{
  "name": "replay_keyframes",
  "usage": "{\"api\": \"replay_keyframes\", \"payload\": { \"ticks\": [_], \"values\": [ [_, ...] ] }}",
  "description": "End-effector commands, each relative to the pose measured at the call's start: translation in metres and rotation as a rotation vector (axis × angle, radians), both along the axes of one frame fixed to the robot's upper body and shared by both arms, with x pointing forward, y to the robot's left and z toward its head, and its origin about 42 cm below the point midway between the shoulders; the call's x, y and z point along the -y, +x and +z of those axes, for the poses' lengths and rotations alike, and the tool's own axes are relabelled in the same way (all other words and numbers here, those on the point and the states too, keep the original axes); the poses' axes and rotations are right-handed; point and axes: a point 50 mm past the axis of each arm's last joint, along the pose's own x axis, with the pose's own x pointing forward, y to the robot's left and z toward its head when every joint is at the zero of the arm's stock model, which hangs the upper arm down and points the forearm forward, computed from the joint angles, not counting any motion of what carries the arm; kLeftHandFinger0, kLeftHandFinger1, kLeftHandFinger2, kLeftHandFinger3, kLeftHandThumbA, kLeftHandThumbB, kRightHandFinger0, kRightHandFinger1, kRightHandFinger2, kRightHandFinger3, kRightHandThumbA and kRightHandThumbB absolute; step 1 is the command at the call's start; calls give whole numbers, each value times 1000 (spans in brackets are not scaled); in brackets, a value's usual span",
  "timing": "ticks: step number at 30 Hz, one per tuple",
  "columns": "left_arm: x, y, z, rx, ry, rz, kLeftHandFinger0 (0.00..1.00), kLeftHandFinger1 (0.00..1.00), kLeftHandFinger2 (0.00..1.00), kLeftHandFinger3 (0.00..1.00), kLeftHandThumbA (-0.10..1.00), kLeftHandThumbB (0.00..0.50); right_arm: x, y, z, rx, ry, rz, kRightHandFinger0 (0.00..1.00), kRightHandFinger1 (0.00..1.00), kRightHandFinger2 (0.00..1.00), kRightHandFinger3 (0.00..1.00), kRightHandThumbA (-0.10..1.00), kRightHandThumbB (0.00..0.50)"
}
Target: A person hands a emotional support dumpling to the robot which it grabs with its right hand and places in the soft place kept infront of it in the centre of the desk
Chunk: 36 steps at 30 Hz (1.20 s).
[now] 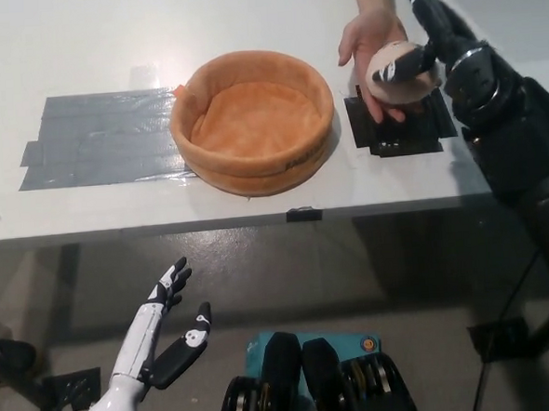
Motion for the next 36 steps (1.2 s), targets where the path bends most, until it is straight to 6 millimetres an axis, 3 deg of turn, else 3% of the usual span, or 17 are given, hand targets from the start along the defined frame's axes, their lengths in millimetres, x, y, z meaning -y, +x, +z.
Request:
{"api": "replay_keyframes", "payload": {
  "ticks": [1, 9, 13, 15, 16, 17, 18, 19, 20, 21, 23, 25, 27, 29, 33, 34, 36],
  "values": [
    [4, 4, 13, 52, -6, -8, 1000, 1000, 1000, 1000, 469, 0, -15, 10, 33, 68, 34, 42, 1000, 1000, 1000, 1000, 933, 367],
    [3, 6, 15, 58, -13, -13, 1000, 1000, 1000, 1000, 448, 0, -15, 11, 13, -32, 20, 47, 1000, 1000, 1000, 1000, 954, 360],
    [4, 6, 15, 63, -2, -16, 1000, 1000, 1000, 1000, 452, 0, -7, 11, 3, -87, -14, 37, 1000, 1000, 1000, 1000, 969, 387],
    [4, 6, 15, 65, 1, -14, 1000, 1000, 1000, 1000, 459, 0, -6, 12, 1, -99, -38, 25, 1000, 1000, 1000, 1000, 918, 362],
    [4, 6, 16, 65, 0, -12, 1000, 1000, 1000, 1000, 461, 0, -5, 12, 0, -96, -28, 25, 1000, 1000, 1000, 1000, 832, 313],
    [4, 6, 16, 59, -4, -10, 1000, 1000, 1000, 1000, 482, 0, -2, 12, -3, -60, -8, -15, 1000, 1000, 1000, 1000, 408, 175],
    [4, 7, 16, 62, -6, -12, 1000, 1000, 1000, 1000, 483, 0, 0, 11, -5, -7, -11, -40, 943, 971, 909, 762, 138, 136],
    [5, 8, 16, 66, -8, -14, 1000, 1000, 1000, 1000, 469, 0, 1, 11, -5, 17, -20, -46, 344, 443, 527, 583, -90, 197],
    [5, 9, 17, 71, -10, -16, 1000, 1000, 1000, 1000, 469, 0, 3, 11, -6, 45, -34, -50, 344, 443, 527, 583, -90, 197],
    [5, 9, 16, 71, -9, -16, 1000, 1000, 1000, 1000, 464, 0, 4, 9, -9, 77, 13, -51, 14, 185, 432, 442, -100, 204],
    [5, 10, 17, 70, -9, -14, 1000, 1000, 1000, 1000, 464, 0, 6, 9, -10, 112, 37, -49, 0, 306, 699, 662, -100, 200],
    [5, 9, 17, 63, -13, -13, 1000, 1000, 1000, 1000, 481, 2, 5, 8, -7, 155, 52, -39, 0, 374, 793, 739, -100, 166],
    [5, 9, 17, 64, -10, -16, 1000, 1000, 1000, 1000, 487, 0, 2, 8, -3, 186, 63, -51, 23, 528, 907, 936, -100, 151],
    [4, 9, 17, 63, -5, -17, 1000, 1000, 1000, 1000, 494, 0, 0, 8, 0, 236, 76, -55, 78, 609, 986, 1000, -100, 143],
    [4, 9, 16, 67, -8, -16, 1000, 1000, 1000, 1000, 496, 0, -5, 7, 13, 340, 85, -38, 74, 619, 1000, 1000, -100, 145],
    [4, 9, 16, 68, -8, -15, 1000, 1000, 1000, 1000, 486, 0, -7, 7, 16, 351, 87, -39, 50, 610, 954, 1000, -100, 115],
    [3, 9, 15, 69, -8, -18, 1000, 1000, 1000, 1000, 482, 0, -12, 6, 29, 438, 64, -20, 35, 563, 919, 999, -100, 167]
  ]
}}
